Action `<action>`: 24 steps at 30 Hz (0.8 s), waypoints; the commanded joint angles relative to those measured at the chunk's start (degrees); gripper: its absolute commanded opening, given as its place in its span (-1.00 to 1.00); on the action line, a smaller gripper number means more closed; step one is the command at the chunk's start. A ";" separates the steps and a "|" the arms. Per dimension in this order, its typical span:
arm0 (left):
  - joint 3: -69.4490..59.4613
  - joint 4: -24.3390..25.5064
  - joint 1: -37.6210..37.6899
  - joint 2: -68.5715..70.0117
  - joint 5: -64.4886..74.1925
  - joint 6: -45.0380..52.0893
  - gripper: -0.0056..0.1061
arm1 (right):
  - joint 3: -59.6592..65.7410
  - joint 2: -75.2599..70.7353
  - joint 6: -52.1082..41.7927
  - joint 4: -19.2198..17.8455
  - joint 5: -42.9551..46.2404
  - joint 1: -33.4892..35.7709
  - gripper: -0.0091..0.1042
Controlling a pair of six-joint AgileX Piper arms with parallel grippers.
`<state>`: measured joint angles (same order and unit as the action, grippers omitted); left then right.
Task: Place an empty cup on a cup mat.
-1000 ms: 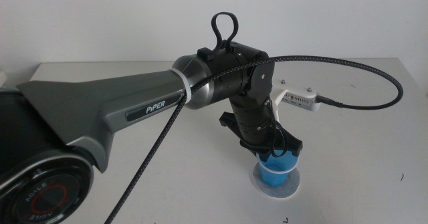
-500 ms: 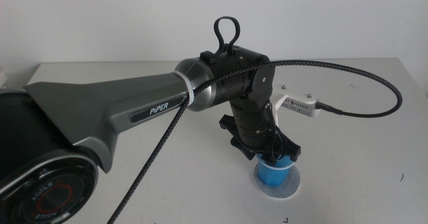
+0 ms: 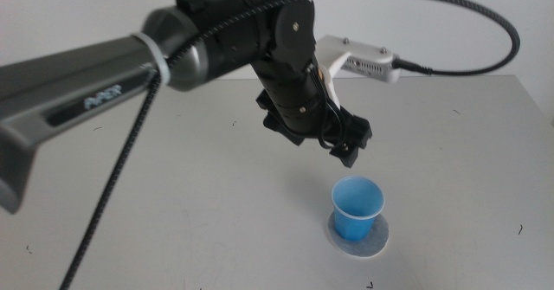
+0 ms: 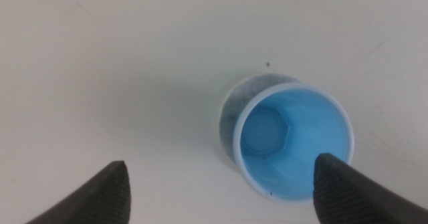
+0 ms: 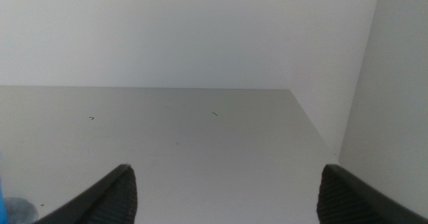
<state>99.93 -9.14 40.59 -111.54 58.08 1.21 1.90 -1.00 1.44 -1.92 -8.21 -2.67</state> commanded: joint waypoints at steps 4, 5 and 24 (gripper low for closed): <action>1.88 -0.07 -1.23 9.34 -1.24 0.16 0.99 | -0.66 -1.10 -0.49 -0.52 4.44 0.11 0.82; 1.88 0.34 -1.23 10.00 -1.31 -0.11 0.99 | -0.66 -1.10 -0.49 -0.52 4.44 0.11 0.82; -11.13 14.54 -16.31 37.52 0.35 -1.55 0.99 | -0.66 -1.10 -0.49 -0.52 4.44 0.11 0.82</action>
<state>90.31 4.26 25.61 -78.79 63.91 0.37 1.90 -1.00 1.44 -1.92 -8.21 -2.67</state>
